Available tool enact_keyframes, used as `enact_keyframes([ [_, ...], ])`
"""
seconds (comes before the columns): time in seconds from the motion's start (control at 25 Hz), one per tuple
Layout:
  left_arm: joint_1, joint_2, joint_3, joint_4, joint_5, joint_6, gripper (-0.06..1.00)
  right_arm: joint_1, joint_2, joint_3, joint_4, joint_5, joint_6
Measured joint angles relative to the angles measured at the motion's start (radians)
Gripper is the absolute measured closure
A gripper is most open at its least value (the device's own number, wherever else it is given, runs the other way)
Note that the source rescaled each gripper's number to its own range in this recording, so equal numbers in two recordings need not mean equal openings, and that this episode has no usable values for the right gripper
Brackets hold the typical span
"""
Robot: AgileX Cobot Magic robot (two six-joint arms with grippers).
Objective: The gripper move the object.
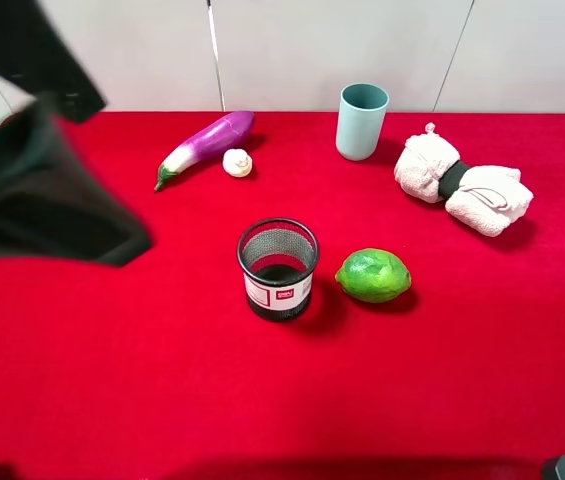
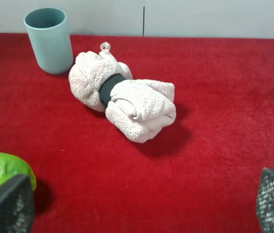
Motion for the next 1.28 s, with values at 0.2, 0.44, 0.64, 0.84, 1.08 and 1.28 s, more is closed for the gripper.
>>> enact_keyframes([
  [0.2, 0.000, -0.114, 0.089, 0.000, 0.000, 0.017, -0.04, 0.000, 0.000, 0.000, 0.000, 0.000, 0.000],
  [0.44, 0.000, -0.216, 0.178, 0.019, 0.000, 0.016, -0.06, 0.000, 0.000, 0.000, 0.000, 0.000, 0.000],
  [0.64, 0.048, -0.337, 0.223, 0.046, 0.001, -0.025, -0.06, 0.000, 0.000, 0.000, 0.000, 0.000, 0.000],
  [0.84, 0.230, -0.486, 0.285, 0.052, 0.001, -0.034, -0.06, 0.000, 0.000, 0.000, 0.000, 0.000, 0.000],
  [1.08, 0.471, -0.674, 0.411, 0.053, 0.001, -0.035, -0.06, 0.000, 0.000, 0.000, 0.000, 0.000, 0.000],
  [1.28, 0.664, -0.823, 0.529, 0.053, -0.001, -0.036, -0.06, 0.000, 0.000, 0.000, 0.000, 0.000, 0.000],
])
